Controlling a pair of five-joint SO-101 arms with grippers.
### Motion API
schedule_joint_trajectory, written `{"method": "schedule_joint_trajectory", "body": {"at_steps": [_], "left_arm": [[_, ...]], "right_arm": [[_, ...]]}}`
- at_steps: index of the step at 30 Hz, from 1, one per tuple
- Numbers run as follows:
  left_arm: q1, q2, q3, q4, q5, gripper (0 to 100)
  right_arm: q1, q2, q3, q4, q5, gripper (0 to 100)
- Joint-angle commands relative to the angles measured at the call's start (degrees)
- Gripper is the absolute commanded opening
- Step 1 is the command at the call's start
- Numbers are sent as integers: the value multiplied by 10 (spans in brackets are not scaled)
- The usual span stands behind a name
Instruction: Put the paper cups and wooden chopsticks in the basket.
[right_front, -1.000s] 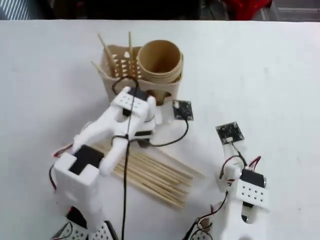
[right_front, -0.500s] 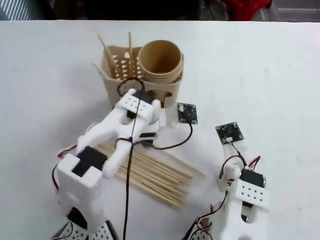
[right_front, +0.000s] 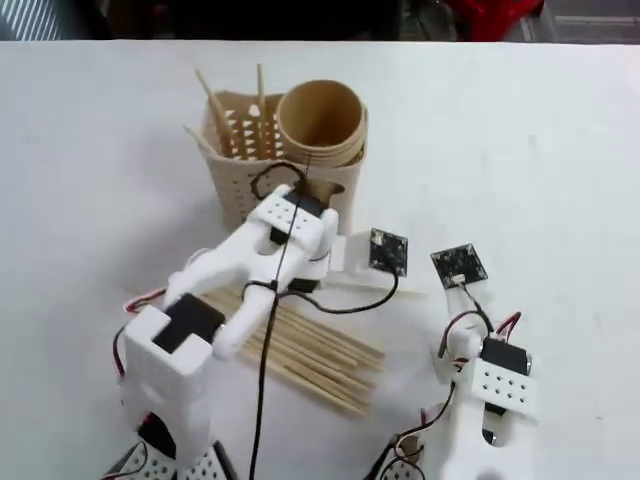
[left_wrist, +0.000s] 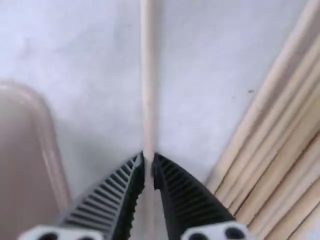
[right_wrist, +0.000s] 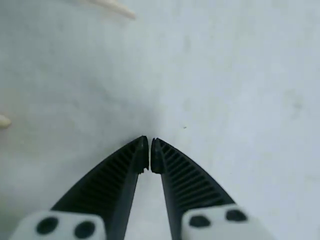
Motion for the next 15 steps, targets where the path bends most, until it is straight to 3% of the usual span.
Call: {"method": "schedule_joint_trajectory", "body": {"at_steps": [1, 15], "left_arm": [[5, -65, -21, 47, 25, 23], [1, -471, -38, 221, 121, 23]], "right_arm": [[7, -14, -3, -7, 3, 26], [7, -14, -3, -10, 0, 26]]}}
